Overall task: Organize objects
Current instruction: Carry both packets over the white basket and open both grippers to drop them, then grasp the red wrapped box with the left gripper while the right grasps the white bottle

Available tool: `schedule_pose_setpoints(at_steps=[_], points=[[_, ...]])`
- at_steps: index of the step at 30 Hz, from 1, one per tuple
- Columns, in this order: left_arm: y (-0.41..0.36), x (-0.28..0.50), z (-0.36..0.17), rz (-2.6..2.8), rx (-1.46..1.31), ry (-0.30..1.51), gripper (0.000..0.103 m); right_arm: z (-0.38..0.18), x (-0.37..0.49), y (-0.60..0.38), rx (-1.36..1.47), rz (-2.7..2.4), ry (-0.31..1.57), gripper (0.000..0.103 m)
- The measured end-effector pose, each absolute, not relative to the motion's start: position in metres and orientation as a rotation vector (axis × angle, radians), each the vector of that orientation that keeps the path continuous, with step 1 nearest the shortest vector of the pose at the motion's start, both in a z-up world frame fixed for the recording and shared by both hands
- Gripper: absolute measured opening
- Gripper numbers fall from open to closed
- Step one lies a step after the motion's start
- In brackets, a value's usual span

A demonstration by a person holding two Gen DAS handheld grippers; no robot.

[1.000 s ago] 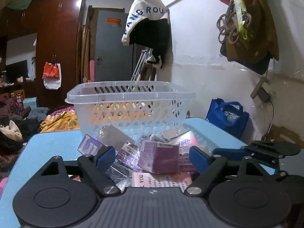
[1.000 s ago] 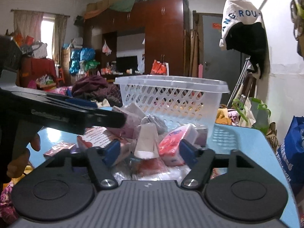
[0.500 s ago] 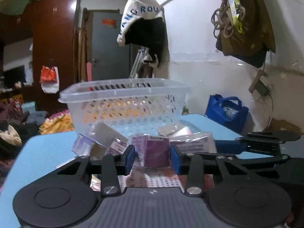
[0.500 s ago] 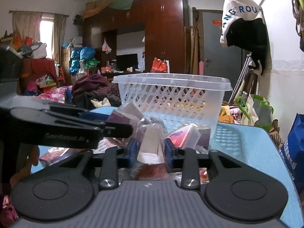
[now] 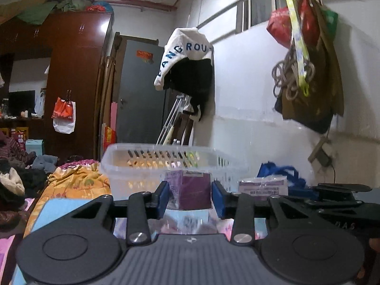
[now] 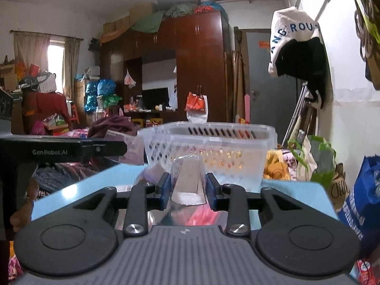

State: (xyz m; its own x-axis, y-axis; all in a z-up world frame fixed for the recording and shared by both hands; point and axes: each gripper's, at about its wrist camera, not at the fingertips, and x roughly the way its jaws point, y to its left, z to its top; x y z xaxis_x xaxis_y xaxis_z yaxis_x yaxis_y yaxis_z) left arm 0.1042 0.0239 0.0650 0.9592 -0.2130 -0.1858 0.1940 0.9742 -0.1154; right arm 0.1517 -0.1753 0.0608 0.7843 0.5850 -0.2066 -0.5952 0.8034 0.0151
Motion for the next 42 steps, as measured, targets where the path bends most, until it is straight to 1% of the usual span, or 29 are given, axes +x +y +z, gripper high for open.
schedule_pose_setpoints(at_steps=[6,9,12,16,17,18,19,20,21,22,23,24,25,26,31,33,37,40,42], points=[[0.032,0.157,0.113,-0.165,-0.114,0.178,0.043,0.111,0.193,-0.152,-0.077,0.602,0.135,0.035],[0.035,0.196,0.125,-0.124,-0.123,0.204,0.043,0.122,0.232,-0.135,-0.106,0.528,0.150,0.035],[0.036,0.237,0.119,-0.090,-0.125,0.285,0.042,0.119,0.270,-0.121,-0.147,0.484,0.211,0.035],[0.037,0.273,0.100,-0.065,-0.101,0.373,0.043,0.107,0.291,-0.114,-0.187,0.457,0.264,0.035],[0.038,0.277,0.097,-0.072,-0.101,0.393,0.046,0.104,0.291,-0.114,-0.188,0.466,0.270,0.037],[0.038,0.282,0.091,-0.074,-0.103,0.417,0.059,0.102,0.292,-0.113,-0.189,0.481,0.283,0.053],[0.040,0.284,0.088,-0.069,-0.111,0.425,0.067,0.100,0.293,-0.113,-0.193,0.495,0.300,0.067],[0.043,0.282,0.085,-0.065,-0.119,0.420,0.079,0.098,0.291,-0.113,-0.198,0.498,0.296,0.093],[0.046,0.278,0.083,-0.065,-0.123,0.408,0.081,0.098,0.288,-0.114,-0.208,0.484,0.271,0.103],[0.050,0.272,0.082,-0.065,-0.125,0.392,0.081,0.097,0.283,-0.115,-0.220,0.474,0.250,0.103],[0.053,0.265,0.083,-0.067,-0.125,0.376,0.083,0.096,0.276,-0.119,-0.223,0.467,0.240,0.103],[0.056,0.255,0.084,-0.071,-0.125,0.363,0.090,0.098,0.272,-0.124,-0.210,0.466,0.239,0.103],[0.058,0.242,0.085,-0.083,-0.124,0.341,0.094,0.099,0.264,-0.131,-0.186,0.474,0.242,0.103],[0.060,0.229,0.086,-0.099,-0.116,0.317,0.103,0.101,0.257,-0.140,-0.159,0.490,0.243,0.103],[0.076,0.150,0.076,-0.107,-0.152,0.197,0.103,0.082,0.197,-0.188,-0.094,0.524,0.174,0.103],[0.078,0.129,0.069,-0.092,-0.119,0.236,0.103,0.066,0.175,-0.207,-0.063,0.519,0.167,0.103],[0.079,0.082,0.043,-0.084,-0.078,0.231,0.103,0.033,0.146,-0.234,-0.010,0.492,0.193,0.103],[0.074,0.055,0.019,-0.069,-0.030,0.232,0.103,0.010,0.135,-0.239,0.010,0.478,0.198,0.103],[0.077,0.041,0.002,-0.044,-0.050,0.219,0.103,-0.001,0.132,-0.237,0.020,0.468,0.187,0.103]])
